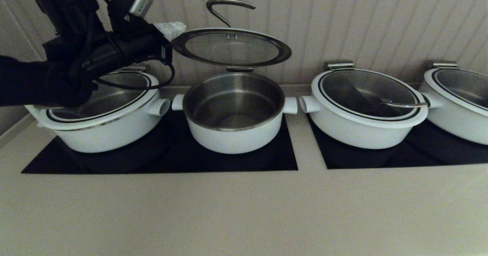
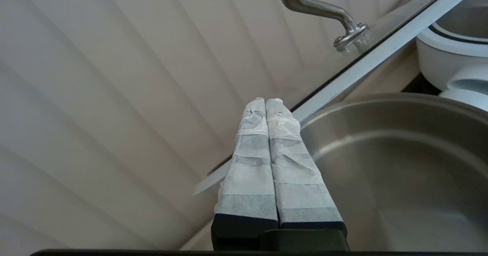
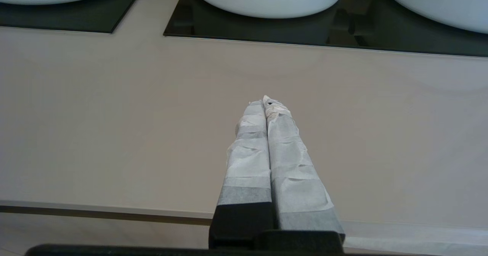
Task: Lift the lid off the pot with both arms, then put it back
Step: Close the pot lid
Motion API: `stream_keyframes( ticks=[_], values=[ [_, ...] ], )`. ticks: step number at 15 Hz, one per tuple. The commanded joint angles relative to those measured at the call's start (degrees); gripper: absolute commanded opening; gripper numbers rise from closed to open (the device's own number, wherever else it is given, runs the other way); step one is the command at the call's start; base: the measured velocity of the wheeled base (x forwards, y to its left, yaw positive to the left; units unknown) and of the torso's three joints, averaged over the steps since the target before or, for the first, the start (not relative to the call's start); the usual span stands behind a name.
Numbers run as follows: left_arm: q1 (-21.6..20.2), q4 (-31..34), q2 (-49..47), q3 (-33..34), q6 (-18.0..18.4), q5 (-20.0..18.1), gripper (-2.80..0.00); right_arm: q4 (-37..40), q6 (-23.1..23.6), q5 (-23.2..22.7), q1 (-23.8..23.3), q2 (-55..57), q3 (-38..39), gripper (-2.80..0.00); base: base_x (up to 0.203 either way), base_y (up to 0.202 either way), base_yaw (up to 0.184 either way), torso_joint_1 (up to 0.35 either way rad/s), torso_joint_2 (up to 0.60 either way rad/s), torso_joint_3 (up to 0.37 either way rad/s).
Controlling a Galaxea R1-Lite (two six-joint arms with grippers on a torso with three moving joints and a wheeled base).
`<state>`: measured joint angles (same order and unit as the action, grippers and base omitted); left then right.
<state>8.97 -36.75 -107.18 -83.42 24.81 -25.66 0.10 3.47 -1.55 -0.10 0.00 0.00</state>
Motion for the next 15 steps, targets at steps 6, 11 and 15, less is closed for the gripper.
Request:
stream_keyframes(
  ticks=[6, 11, 15],
  values=[
    [1.21, -3.78, 2.33, 7.67, 0.22, -0.13, -2.8, -0.01, 0.04, -0.04, 0.01, 0.02, 0.0, -2.8, 0.0, 0.0, 0.0, 0.0, 0.0, 0.0],
    [1.69, -5.13, 2.56, 9.12, 0.18, -0.1, -2.8, -0.01, 0.04, -0.04, 0.01, 0.09, 0.0, -2.8, 0.0, 0.0, 0.0, 0.0, 0.0, 0.0],
    [2.36, -6.37, 3.63, 12.3, 0.15, -0.09, -2.8, -0.01, 0.04, -0.04, 0.01, 0.09, 0.0, -2.8, 0.0, 0.0, 0.0, 0.0, 0.0, 0.0]
  ],
)
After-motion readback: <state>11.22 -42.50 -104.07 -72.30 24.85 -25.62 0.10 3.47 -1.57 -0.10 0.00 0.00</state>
